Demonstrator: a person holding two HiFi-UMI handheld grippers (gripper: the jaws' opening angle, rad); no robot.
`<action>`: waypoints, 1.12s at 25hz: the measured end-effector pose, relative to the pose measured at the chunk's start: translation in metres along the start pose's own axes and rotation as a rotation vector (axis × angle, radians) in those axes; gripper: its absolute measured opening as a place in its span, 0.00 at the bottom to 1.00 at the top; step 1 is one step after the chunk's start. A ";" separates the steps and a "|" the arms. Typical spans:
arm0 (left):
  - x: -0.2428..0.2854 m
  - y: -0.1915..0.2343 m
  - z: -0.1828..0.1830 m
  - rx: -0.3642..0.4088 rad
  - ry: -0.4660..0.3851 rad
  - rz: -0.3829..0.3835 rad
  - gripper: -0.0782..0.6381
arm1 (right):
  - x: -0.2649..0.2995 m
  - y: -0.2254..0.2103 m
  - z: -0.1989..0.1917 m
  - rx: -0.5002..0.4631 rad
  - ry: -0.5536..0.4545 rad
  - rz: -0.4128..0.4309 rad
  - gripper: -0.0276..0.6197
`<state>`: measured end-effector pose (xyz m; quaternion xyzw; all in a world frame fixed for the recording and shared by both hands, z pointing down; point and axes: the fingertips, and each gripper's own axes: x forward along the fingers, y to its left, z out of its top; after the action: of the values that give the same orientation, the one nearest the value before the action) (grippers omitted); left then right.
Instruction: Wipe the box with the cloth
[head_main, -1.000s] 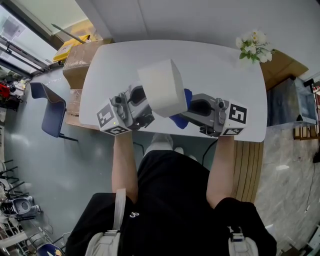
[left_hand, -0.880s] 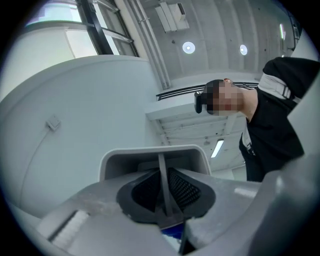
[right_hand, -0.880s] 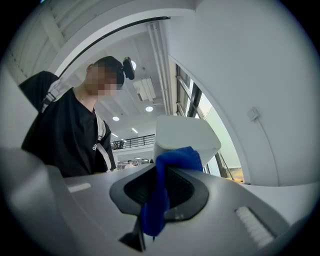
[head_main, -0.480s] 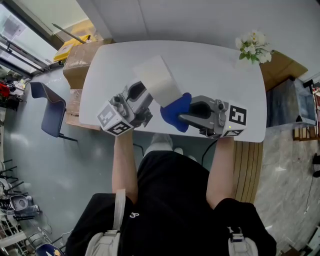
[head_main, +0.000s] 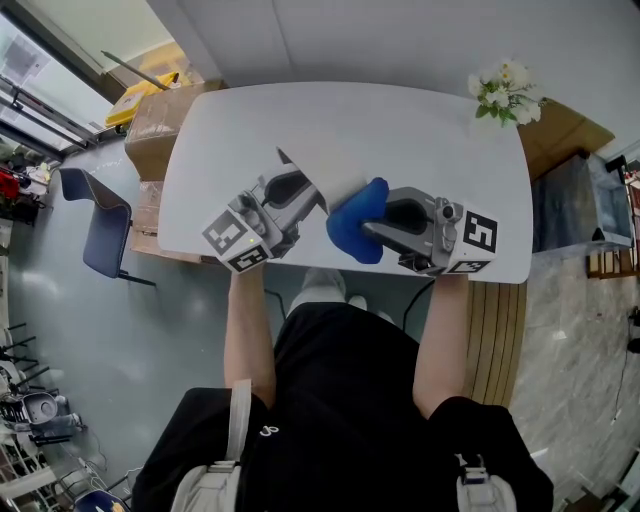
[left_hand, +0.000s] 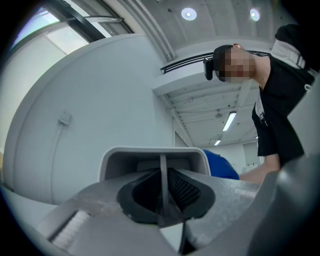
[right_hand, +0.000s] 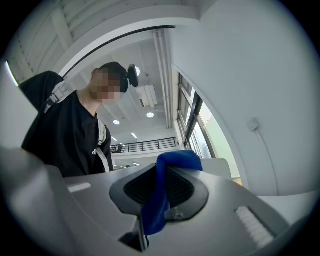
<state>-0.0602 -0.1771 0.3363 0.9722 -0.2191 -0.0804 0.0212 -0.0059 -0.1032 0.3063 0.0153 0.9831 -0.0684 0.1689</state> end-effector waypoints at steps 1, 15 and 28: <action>0.001 -0.001 -0.003 0.001 0.014 -0.006 0.18 | -0.001 0.000 0.002 -0.003 -0.009 -0.001 0.12; -0.006 -0.024 -0.011 -0.115 -0.069 -0.212 0.18 | -0.020 0.000 0.031 -0.018 -0.170 0.018 0.13; -0.009 -0.055 -0.008 -0.149 -0.102 -0.394 0.17 | -0.031 -0.026 0.039 0.023 -0.248 -0.108 0.13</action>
<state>-0.0435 -0.1240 0.3417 0.9866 -0.0191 -0.1480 0.0657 0.0352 -0.1344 0.2839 -0.0443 0.9532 -0.0901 0.2853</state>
